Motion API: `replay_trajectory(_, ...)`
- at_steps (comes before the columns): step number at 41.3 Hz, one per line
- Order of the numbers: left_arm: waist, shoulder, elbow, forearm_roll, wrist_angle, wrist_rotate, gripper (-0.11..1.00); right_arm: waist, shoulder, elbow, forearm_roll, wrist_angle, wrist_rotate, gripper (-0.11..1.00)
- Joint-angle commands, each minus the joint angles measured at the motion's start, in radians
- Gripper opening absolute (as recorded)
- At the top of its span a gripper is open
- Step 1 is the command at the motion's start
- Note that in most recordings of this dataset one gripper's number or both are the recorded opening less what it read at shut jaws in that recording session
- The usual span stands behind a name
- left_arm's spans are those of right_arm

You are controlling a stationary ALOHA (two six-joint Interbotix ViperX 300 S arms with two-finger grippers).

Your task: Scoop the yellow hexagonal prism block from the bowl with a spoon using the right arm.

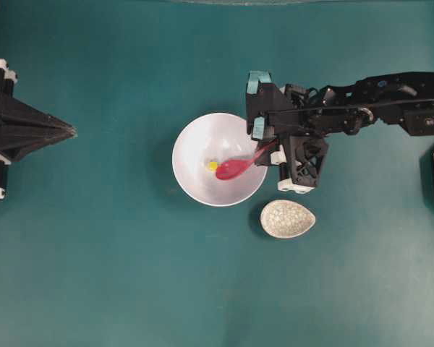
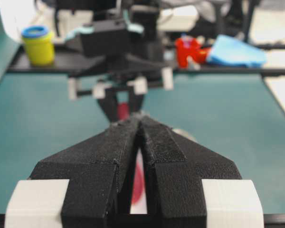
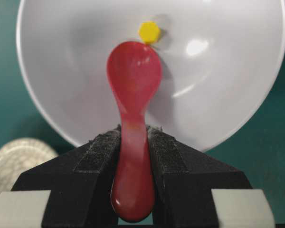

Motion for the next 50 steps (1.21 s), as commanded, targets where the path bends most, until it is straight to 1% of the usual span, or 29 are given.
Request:
replay_trajectory(1, 0.002, 0.005, -0.025, 0.002, -0.009, 0.0, 0.03, -0.008, -0.008, -0.034, 0.0, -0.034, 0.002, 0.23)
replay_trajectory(17, 0.002, 0.005, -0.026, 0.002, -0.009, 0.0, 0.03, -0.011, 0.037, -0.092, -0.002, -0.109, 0.0, 0.23)
replay_trajectory(25, 0.002, 0.003, -0.026, 0.002, -0.009, 0.0, 0.03, -0.011, 0.037, -0.091, 0.0, -0.141, 0.0, 0.23)
replay_trajectory(36, 0.002, 0.003, -0.026, 0.002, -0.009, 0.0, 0.03, -0.006, 0.029, -0.086, 0.0, -0.144, 0.0, 0.23)
replay_trajectory(50, 0.002, 0.003, -0.026, 0.002, -0.009, 0.0, 0.03, 0.003, -0.025, -0.04, 0.0, -0.15, 0.0, 0.23)
